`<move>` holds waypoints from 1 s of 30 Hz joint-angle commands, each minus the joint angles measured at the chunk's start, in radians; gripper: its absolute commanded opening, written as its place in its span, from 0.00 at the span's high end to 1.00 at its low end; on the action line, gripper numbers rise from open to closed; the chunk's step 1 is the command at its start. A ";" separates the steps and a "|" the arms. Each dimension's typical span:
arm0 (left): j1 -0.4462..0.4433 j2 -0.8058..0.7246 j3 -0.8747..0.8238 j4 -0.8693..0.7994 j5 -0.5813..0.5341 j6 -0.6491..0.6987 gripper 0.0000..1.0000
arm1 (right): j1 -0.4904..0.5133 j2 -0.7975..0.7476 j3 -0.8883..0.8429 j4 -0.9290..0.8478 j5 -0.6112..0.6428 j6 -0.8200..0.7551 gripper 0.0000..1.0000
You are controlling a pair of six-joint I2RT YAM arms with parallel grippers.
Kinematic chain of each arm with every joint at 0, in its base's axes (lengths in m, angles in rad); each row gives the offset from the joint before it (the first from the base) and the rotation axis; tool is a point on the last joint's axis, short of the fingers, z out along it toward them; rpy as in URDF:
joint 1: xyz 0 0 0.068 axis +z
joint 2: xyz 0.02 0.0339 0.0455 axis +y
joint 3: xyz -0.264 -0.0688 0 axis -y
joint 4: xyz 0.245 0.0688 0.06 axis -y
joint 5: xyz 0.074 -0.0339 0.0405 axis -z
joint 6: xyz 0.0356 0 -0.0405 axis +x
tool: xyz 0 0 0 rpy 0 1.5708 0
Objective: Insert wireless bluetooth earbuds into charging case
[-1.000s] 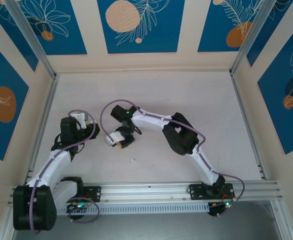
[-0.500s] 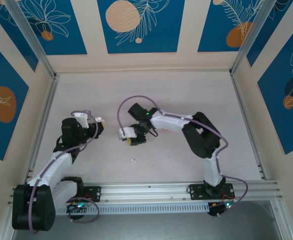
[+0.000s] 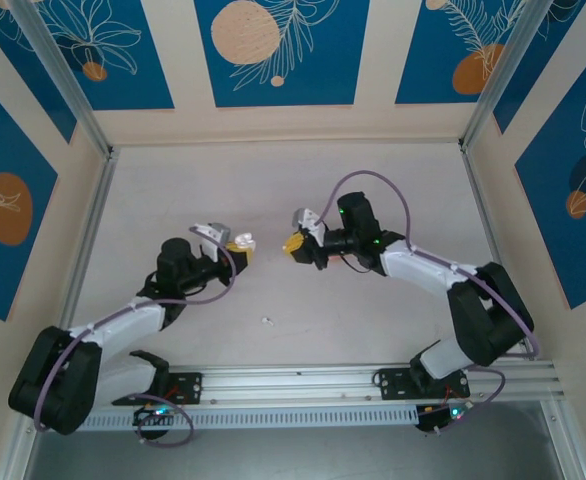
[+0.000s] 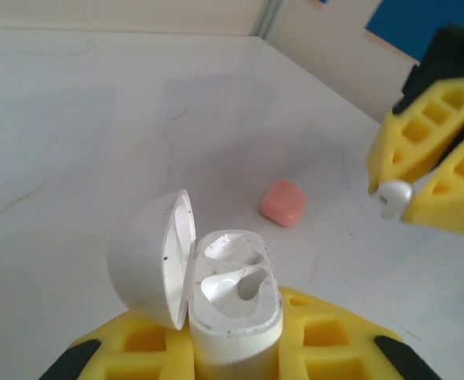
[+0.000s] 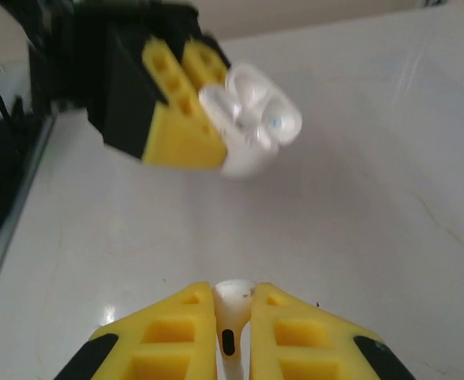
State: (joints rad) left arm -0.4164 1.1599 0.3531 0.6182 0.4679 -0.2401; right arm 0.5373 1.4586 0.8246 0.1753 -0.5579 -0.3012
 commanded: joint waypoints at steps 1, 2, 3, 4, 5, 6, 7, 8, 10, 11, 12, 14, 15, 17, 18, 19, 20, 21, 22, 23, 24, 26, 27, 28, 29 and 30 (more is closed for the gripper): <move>-0.068 0.050 0.014 0.194 -0.003 0.088 0.84 | -0.019 -0.088 -0.061 0.184 -0.088 0.181 0.87; -0.090 0.071 0.024 0.216 -0.005 0.103 0.84 | -0.025 -0.108 -0.077 0.206 -0.090 0.205 0.87; -0.106 0.085 0.033 0.231 -0.006 0.117 0.84 | -0.029 -0.125 -0.091 0.225 -0.093 0.223 0.88; -0.122 0.103 0.044 0.246 -0.003 0.132 0.84 | -0.034 -0.144 -0.105 0.246 -0.091 0.246 0.88; -0.135 0.120 0.055 0.260 0.003 0.141 0.84 | -0.038 -0.160 -0.118 0.274 -0.087 0.269 0.88; -0.144 0.134 0.062 0.277 0.007 0.147 0.84 | -0.042 -0.175 -0.130 0.295 -0.082 0.285 0.87; -0.155 0.148 0.069 0.298 0.011 0.152 0.84 | -0.046 -0.188 -0.142 0.320 -0.076 0.306 0.88; -0.164 0.162 0.075 0.318 0.020 0.157 0.84 | -0.048 -0.201 -0.153 0.345 -0.072 0.326 0.88; -0.181 0.177 0.090 0.342 0.036 0.168 0.84 | -0.050 -0.220 -0.171 0.389 -0.062 0.360 0.88; -0.192 0.182 0.097 0.349 0.041 0.176 0.84 | -0.050 -0.226 -0.181 0.415 -0.059 0.379 0.88; -0.203 0.182 0.103 0.354 0.042 0.188 0.84 | -0.050 -0.227 -0.188 0.437 -0.057 0.393 0.88; -0.224 0.183 0.112 0.356 0.044 0.220 0.84 | -0.050 -0.228 -0.202 0.489 -0.052 0.433 0.88; -0.231 0.183 0.116 0.356 0.043 0.235 0.84 | -0.048 -0.226 -0.207 0.507 -0.050 0.444 0.87; -0.246 0.181 0.123 0.354 0.036 0.260 0.84 | -0.041 -0.224 -0.218 0.540 -0.038 0.464 0.88; -0.249 0.181 0.128 0.351 0.032 0.271 0.84 | -0.036 -0.221 -0.222 0.552 -0.033 0.470 0.88; -0.255 0.181 0.134 0.343 0.029 0.285 0.84 | -0.032 -0.220 -0.228 0.565 -0.028 0.475 0.88; -0.259 0.181 0.140 0.333 0.028 0.298 0.84 | -0.029 -0.217 -0.231 0.573 -0.025 0.478 0.88; -0.265 0.181 0.145 0.323 0.027 0.311 0.84 | -0.027 -0.215 -0.232 0.581 -0.024 0.482 0.88; -0.269 0.179 0.150 0.316 0.021 0.323 0.84 | -0.024 -0.215 -0.233 0.587 -0.020 0.484 0.87; -0.275 0.179 0.151 0.315 0.015 0.330 0.84 | -0.023 -0.213 -0.236 0.594 -0.018 0.488 0.88; -0.280 0.179 0.152 0.316 0.010 0.335 0.84 | -0.022 -0.213 -0.237 0.602 -0.016 0.490 0.88; -0.286 0.178 0.152 0.320 -0.001 0.338 0.84 | -0.019 -0.211 -0.239 0.610 -0.013 0.493 0.88; -0.288 0.176 0.152 0.322 -0.004 0.338 0.84 | -0.018 -0.210 -0.241 0.613 -0.010 0.494 0.87; -0.291 0.176 0.153 0.323 -0.011 0.337 0.84 | -0.017 -0.208 -0.242 0.616 -0.007 0.495 0.88; -0.293 0.176 0.153 0.324 -0.019 0.337 0.84 | -0.016 -0.205 -0.243 0.619 -0.007 0.497 0.88; -0.294 0.173 0.153 0.326 -0.024 0.336 0.84 | -0.014 -0.203 -0.244 0.624 -0.004 0.500 0.88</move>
State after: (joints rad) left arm -0.6964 1.3384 0.4816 0.9199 0.4622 0.0658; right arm 0.5159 1.2472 0.5926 0.7521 -0.5797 0.1825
